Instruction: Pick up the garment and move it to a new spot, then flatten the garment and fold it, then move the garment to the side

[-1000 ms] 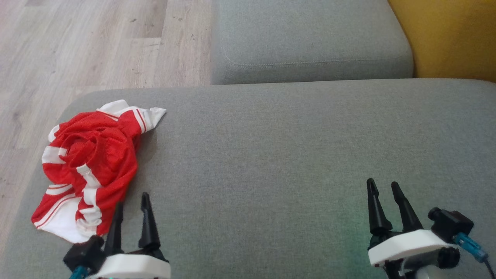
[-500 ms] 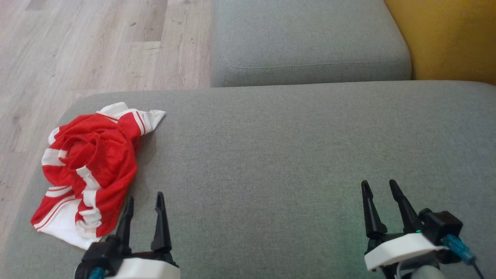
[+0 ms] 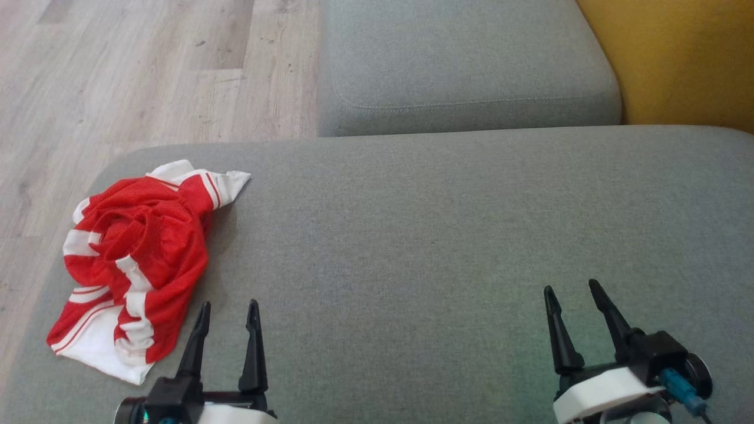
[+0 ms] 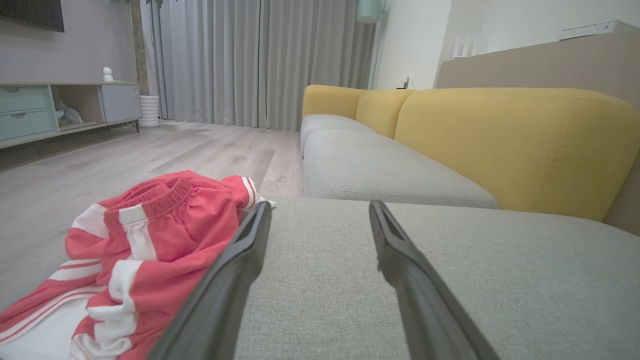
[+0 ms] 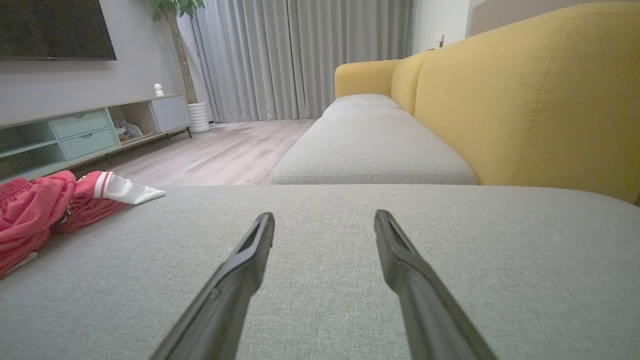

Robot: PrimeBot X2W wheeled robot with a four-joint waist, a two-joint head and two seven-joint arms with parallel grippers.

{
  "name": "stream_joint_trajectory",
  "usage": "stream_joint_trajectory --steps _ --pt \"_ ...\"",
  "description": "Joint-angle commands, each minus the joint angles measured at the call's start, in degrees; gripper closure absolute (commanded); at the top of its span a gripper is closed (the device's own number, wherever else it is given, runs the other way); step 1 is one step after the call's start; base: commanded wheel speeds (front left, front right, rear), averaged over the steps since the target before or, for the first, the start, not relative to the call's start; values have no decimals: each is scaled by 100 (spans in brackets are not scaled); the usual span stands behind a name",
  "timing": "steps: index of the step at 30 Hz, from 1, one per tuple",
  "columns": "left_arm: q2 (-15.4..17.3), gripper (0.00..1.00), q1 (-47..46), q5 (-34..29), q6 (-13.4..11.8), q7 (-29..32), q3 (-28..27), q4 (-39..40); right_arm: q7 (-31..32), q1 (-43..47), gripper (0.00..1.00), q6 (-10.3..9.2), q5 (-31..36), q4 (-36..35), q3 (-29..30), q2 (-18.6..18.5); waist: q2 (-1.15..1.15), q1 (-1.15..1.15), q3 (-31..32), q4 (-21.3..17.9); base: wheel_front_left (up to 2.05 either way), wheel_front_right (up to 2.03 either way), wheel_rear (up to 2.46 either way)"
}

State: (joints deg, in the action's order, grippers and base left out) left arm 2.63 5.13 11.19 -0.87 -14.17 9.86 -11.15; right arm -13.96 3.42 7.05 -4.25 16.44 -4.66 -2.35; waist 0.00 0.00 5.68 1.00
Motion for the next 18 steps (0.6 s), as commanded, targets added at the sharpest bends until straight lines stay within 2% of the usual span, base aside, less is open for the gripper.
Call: stream_joint_trajectory --steps 1,14,18 --pt "25 0 -193 -140 -56 -83 -99 183 -104 -161 0 44 158 -194 -113 -53 0 0 6 2 0 0 0" --pt "25 0 -190 -90 -78 -83 -151 182 -104 -144 0 44 101 -155 -53 -53 0 0 -3 -20 0 0 0" --pt "25 0 -226 -59 -72 -83 -138 149 -104 -129 0 44 107 -150 -48 -53 0 0 -32 108 0 0 0"
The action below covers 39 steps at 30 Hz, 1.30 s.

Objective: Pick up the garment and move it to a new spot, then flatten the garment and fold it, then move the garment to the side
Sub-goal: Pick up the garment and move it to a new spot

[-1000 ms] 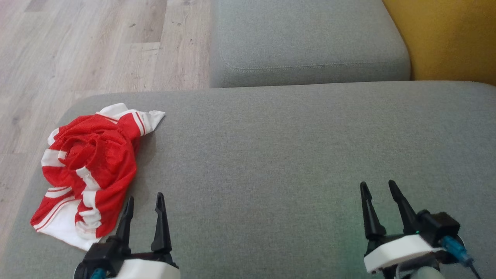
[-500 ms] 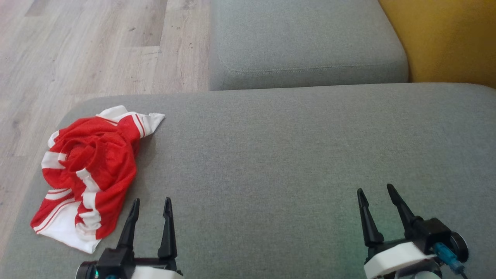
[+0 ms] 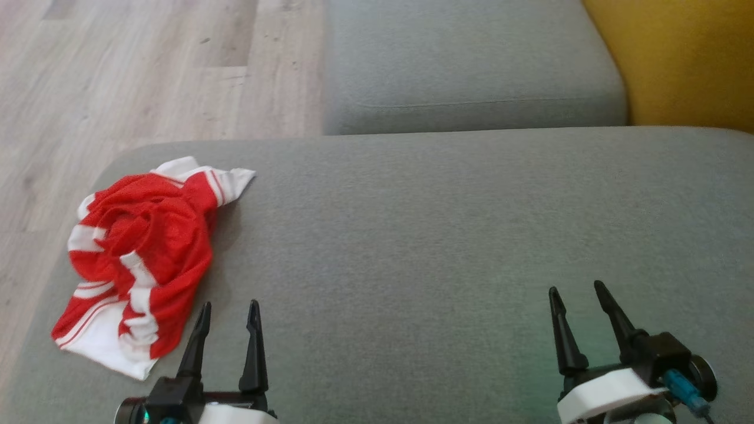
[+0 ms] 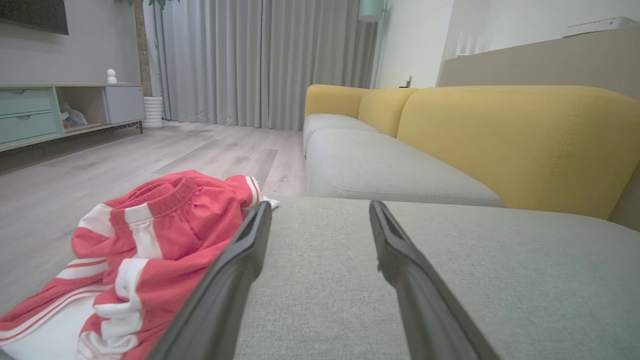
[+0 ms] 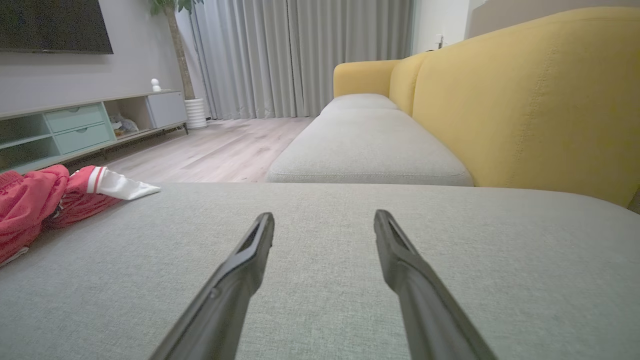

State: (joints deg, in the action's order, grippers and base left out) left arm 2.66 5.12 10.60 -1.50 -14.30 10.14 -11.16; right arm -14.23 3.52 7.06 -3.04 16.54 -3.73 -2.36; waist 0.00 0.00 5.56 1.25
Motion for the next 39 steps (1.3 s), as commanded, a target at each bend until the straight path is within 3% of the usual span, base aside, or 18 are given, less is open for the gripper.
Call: stream_joint_trajectory --steps 1,7,15,21,31,34,39 --pt "21 0 -240 4 -15 -70 -171 143 -77 -139 0 43 -3 -163 -157 -52 0 0 -36 142 0 0 0" --pt "21 0 -330 1 17 -70 -210 107 -77 -158 0 43 3 -186 -187 -52 0 0 -146 741 0 0 0" --pt "21 0 -365 -13 91 -70 -400 125 -77 -216 0 43 -55 -218 -85 -52 0 0 -313 1937 0 0 0" --pt "21 0 -336 -52 162 -70 -543 135 -77 -251 0 43 -101 -204 20 -52 0 0 -374 2592 0 0 0" --pt "21 0 -424 -29 -19 -70 -1000 743 -77 -560 0 43 215 -145 -44 -52 0 0 -841 2937 0 0 0" --pt "21 0 -684 -66 60 -70 -1070 790 -77 -610 0 43 410 -237 60 -52 0 0 -1099 2968 0 0 0" --pt "21 0 -1543 -135 416 -70 -1042 532 -77 -690 0 43 885 -429 325 -72 0 0 -1666 2959 0 0 0"
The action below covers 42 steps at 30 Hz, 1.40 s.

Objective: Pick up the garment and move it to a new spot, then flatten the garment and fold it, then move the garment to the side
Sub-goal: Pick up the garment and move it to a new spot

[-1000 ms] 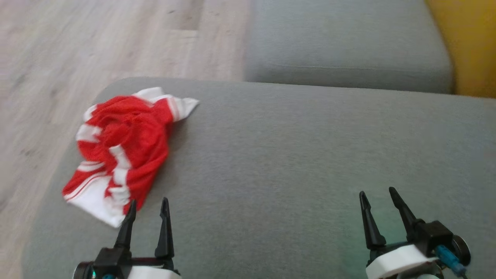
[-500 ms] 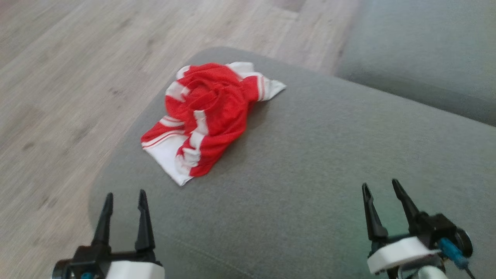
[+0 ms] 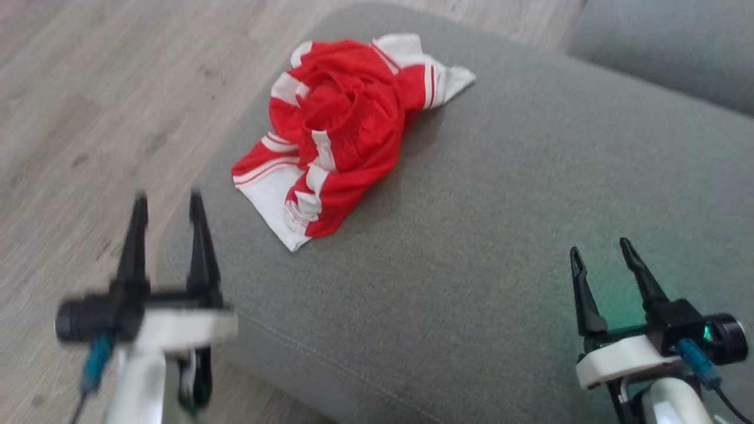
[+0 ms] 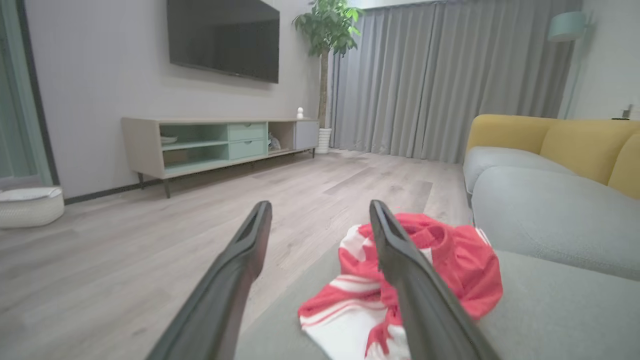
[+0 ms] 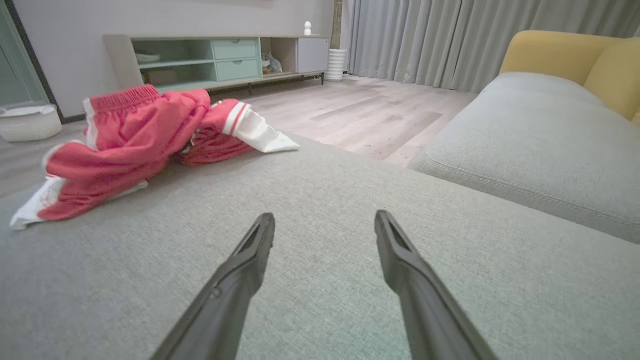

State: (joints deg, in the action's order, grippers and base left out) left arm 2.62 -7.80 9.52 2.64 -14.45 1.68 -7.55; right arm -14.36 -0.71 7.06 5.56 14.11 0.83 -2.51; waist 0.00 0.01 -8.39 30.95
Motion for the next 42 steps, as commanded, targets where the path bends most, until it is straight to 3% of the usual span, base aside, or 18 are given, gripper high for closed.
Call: stream_joint_trajectory --steps 1,8,16,22,23,24,25,33,42 --pt "26 0 -442 -37 70 -55 -185 89 -63 -303 0 43 89 -219 -111 -100 0 -1 -394 -45 0 0 0" --pt "26 0 -1874 -7 373 -55 252 -1416 -63 -553 0 43 282 -371 -64 -587 0 -1 -1107 -312 0 0 0" --pt "26 0 -3148 464 404 -55 718 -3545 -63 -681 0 43 307 -580 -35 -947 0 -1 -1666 -604 0 0 0" --pt "26 0 -3553 679 290 -55 826 -3917 -63 -732 0 43 312 -662 -24 -1040 0 -1 -1895 -670 0 0 0" --pt "26 6 -3582 675 268 -55 841 -3891 -63 -747 0 43 316 -667 -18 -1037 0 -1 -1918 -677 0 0 0" --pt "26 65 -3604 684 268 -55 840 -3806 -63 -762 0 43 318 -665 -12 -1028 0 -1 -1935 -683 0 0 0" --pt "26 100 -3608 682 265 -55 837 -3710 -63 -777 0 43 324 -660 -11 -1016 0 -1 -1943 -689 0 0 0" --pt "143 100 -3461 120 296 -55 580 -2363 -63 -909 0 43 212 -472 -165 -630 0 -1 -1376 -1012 0 0 0" --pt "614 100 -3643 -241 449 -55 663 -1141 -63 -742 0 43 -52 -273 -329 -129 0 -1 -74 -1993 0 0 0"
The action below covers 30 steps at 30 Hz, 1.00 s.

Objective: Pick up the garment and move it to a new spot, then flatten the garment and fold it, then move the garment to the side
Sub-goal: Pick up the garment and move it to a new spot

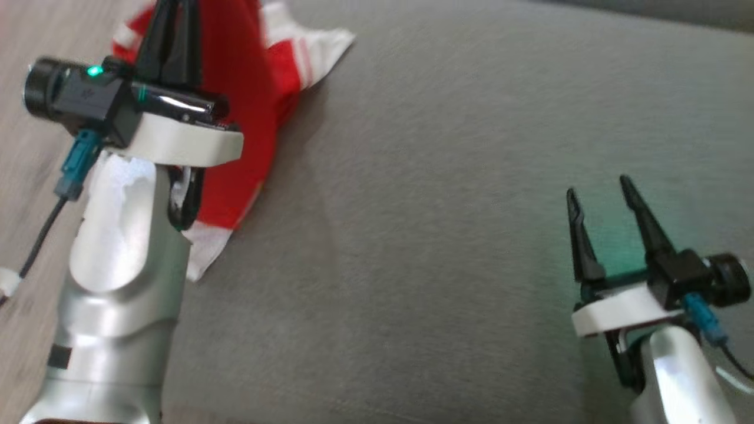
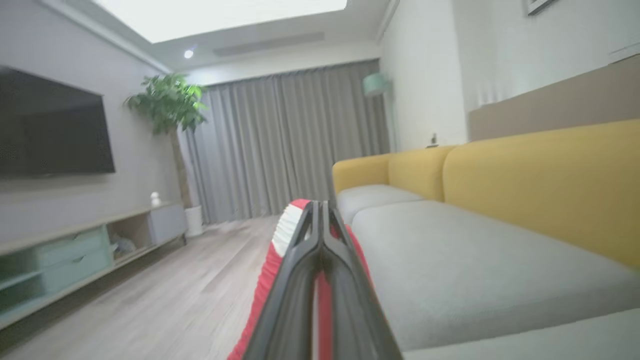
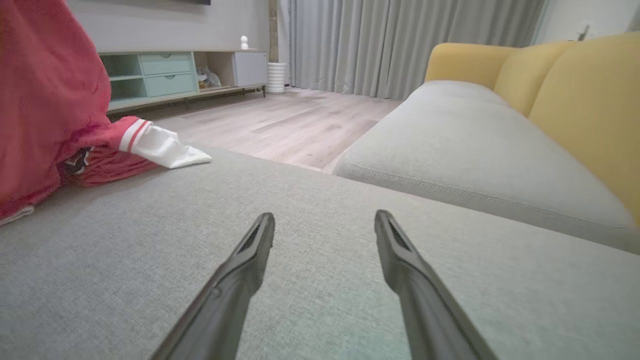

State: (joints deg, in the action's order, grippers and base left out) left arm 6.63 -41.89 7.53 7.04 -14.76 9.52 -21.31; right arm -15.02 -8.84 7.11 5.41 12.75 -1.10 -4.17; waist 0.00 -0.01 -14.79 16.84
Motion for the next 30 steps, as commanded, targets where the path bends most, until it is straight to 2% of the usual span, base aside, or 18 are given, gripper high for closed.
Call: stream_joint_trajectory --steps 1,5,10,17,22,23,29,30 --pt "246 100 -316 -40 19 -24 -45 330 2 102 0 37 -66 -141 -134 64 0 1 654 -704 0 0 0" --pt "400 100 -760 38 39 -24 360 495 2 173 0 37 -181 -147 -207 119 0 1 931 -1305 0 0 0" --pt "562 100 -1581 277 43 65 1121 461 2 203 0 37 -585 -188 -345 127 0 1 993 -2061 0 0 0" --pt "430 100 -2316 382 44 141 1919 -73 2 116 0 37 -960 -234 -538 128 0 1 750 -3007 0 0 0" --pt "114 100 -1816 610 44 103 2700 -851 2 46 0 37 -1151 -281 -707 128 0 1 479 -3504 0 0 0" --pt "114 100 -1816 610 44 103 2700 -851 2 46 0 37 -1151 -281 -707 128 0 1 479 -3504 0 0 0" --pt "-250 100 -453 887 44 -3 3704 -1737 2 58 0 37 -1278 -282 -853 129 0 1 177 -3715 0 0 0" --pt "-287 51 -219 955 45 -11 3808 -1847 2 71 0 37 -1294 -274 -864 129 0 1 166 -3719 0 0 0"
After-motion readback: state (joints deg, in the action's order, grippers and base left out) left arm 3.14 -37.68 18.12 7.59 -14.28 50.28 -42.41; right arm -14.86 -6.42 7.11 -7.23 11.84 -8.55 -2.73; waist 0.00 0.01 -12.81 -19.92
